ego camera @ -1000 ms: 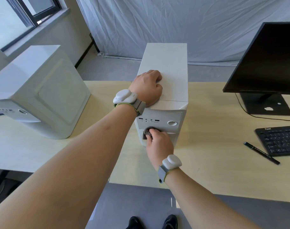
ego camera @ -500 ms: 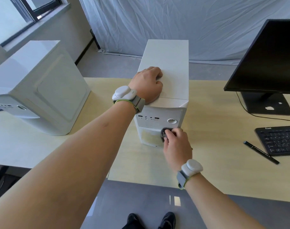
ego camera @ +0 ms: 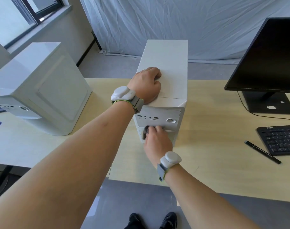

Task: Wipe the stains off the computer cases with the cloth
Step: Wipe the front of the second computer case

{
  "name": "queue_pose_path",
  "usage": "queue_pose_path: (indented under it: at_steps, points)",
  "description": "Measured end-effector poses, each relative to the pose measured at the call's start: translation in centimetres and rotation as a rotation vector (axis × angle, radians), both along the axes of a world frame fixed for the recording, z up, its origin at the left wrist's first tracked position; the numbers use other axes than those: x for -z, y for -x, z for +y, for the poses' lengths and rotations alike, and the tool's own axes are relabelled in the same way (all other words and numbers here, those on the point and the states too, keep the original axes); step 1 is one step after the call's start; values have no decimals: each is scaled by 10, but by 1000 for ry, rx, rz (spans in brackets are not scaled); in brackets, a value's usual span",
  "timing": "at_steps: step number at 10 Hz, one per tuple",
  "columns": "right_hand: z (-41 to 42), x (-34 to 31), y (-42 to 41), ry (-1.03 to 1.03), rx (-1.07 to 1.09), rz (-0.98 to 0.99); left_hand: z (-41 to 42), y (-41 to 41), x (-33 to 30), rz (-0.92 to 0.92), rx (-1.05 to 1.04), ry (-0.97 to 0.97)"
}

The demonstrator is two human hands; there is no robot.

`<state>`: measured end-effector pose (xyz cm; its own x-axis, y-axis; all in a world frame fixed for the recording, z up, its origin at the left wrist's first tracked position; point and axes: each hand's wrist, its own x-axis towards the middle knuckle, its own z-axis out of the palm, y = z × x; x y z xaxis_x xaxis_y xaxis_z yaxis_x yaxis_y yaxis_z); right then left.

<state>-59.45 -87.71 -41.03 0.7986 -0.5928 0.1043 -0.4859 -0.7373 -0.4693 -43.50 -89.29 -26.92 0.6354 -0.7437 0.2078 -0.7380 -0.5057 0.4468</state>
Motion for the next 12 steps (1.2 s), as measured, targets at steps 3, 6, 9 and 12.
queue_pose_path:
  at_steps: [3,6,9,12]
  points:
    - [-38,39,38,-1101,600,-320,-2,1,0,-6,-18,6]
    - [22,-18,-20,-1487,678,-454,-4,2,3,-24,-20,14]
    - [31,-9,-62,-1788,756,-414,-2,-2,2,8,-10,7]
    - [-50,26,9,-1392,879,-484,-3,-2,1,12,-11,20]
